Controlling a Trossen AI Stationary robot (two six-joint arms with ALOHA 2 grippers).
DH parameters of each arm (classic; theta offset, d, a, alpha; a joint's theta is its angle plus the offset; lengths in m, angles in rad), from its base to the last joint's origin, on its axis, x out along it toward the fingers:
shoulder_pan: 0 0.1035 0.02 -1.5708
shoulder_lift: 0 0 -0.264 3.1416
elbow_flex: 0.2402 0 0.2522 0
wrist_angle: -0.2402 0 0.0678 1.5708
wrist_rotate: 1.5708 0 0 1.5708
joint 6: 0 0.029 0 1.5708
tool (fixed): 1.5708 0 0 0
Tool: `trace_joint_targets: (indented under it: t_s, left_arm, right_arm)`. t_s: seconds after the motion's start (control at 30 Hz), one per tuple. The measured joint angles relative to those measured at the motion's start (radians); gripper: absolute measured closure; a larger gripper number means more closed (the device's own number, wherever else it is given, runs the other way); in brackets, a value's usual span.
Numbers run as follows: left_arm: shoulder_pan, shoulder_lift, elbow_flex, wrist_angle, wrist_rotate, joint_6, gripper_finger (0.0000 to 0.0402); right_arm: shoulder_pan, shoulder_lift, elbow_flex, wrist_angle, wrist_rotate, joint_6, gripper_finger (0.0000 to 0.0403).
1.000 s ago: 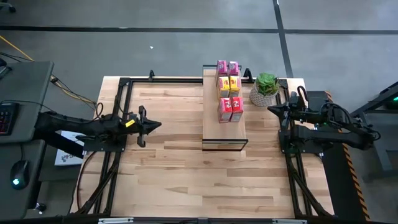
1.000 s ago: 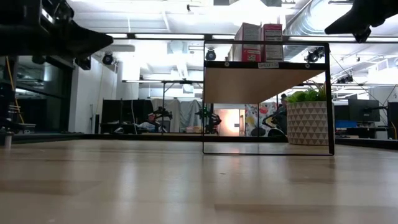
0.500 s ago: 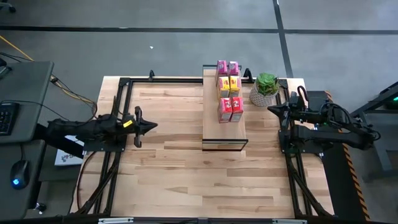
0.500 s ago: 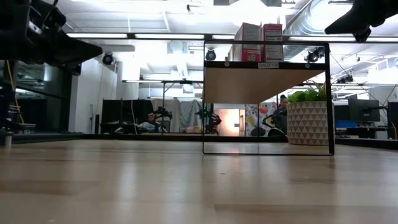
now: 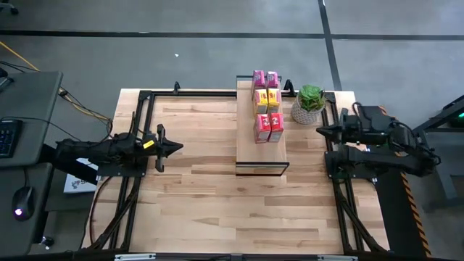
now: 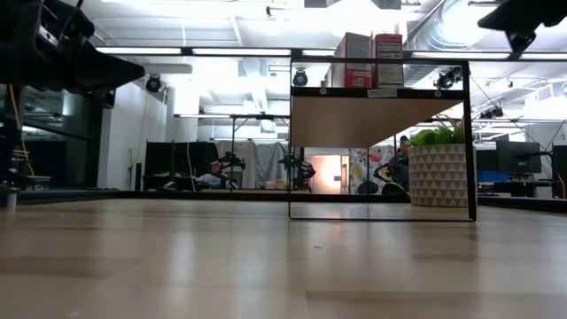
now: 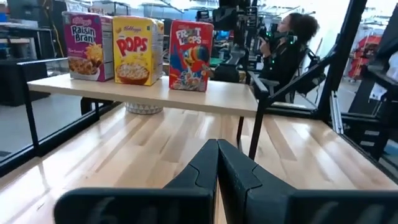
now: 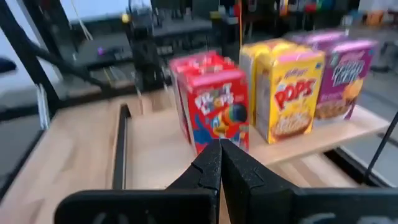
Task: Stack cereal on shelf
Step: Return to Home Position
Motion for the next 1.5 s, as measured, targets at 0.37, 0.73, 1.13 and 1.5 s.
trace_joint_targets:
  t_s: [0.37, 0.73, 1.13, 1.5]
  left_arm:
    - [0.0, 0.006, 0.0, -0.001, 0.0, -0.115, 0.0402]
    - [0.0, 0.013, -0.001, 0.001, 0.0, -0.115, 0.0401]
    - [0.0, 0.013, -0.001, 0.001, 0.0, -0.115, 0.0402]
    - [0.0, 0.013, -0.001, 0.001, 0.0, -0.114, 0.0402]
  right_arm:
    - [0.0, -0.088, -0.197, 0.365, -0.106, 0.048, 0.0402]
    - [0.0, -0.007, -0.644, 0.993, -0.156, 0.008, 0.0402]
    - [0.0, -0.025, -0.662, 0.795, 0.294, -0.132, 0.0402]
    - [0.114, 0.055, -0.662, 0.782, 0.224, -0.063, 0.0402]
